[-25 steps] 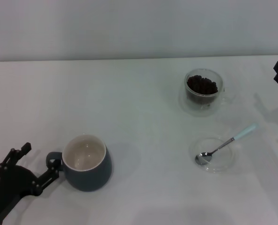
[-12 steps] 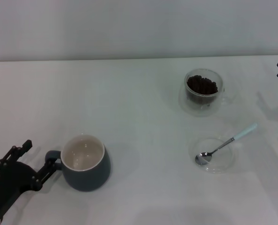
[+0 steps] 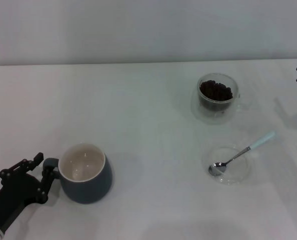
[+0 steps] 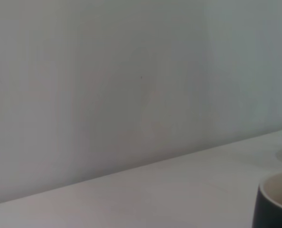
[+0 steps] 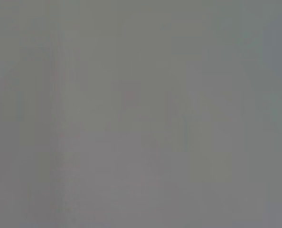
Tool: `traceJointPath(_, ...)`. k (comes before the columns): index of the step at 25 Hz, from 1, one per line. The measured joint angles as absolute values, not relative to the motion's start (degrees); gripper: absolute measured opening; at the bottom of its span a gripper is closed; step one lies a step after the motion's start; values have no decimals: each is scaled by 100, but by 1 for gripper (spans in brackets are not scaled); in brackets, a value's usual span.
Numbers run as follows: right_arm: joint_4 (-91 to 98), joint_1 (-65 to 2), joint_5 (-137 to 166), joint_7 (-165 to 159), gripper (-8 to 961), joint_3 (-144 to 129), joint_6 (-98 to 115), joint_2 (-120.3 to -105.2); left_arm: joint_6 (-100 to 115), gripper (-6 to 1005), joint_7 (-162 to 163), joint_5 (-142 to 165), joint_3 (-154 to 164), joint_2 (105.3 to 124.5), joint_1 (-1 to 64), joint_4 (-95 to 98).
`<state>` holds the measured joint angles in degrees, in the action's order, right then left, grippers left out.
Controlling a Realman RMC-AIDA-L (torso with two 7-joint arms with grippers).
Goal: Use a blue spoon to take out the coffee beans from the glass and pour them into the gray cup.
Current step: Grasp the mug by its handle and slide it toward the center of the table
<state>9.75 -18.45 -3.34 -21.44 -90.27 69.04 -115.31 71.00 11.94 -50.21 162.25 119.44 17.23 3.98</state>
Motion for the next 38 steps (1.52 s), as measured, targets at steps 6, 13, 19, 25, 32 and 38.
traceJointPath(6,965,-1845,-335,-2144,871,-9027,6901,-11536,7096,227,1109,-5027,16224,11950,1769,442)
traceJointPath(13,957,-1845,-334,-2144,871,-9027,6899,-11540,7097,115,604,-5086,16235,11953,1778,653)
traceJointPath(19,975,-1846,-334,-2144,871,-9036,6900,-11540,7060,115,523,-5032,16276,11953,1847,777)
traceJointPath(25,976,-1853,-334,-2144,871,-9035,6909,-11540,6819,114,481,-4951,16278,11957,1969,1002)
traceJointPath(32,976,-1855,-334,-2144,870,-9028,6939,-11540,6594,113,436,-4948,16277,11976,2118,1166)
traceJointPath(38,976,-1855,-334,-2144,870,-9026,6942,-11540,6358,112,437,-4777,16284,11979,2265,1295)
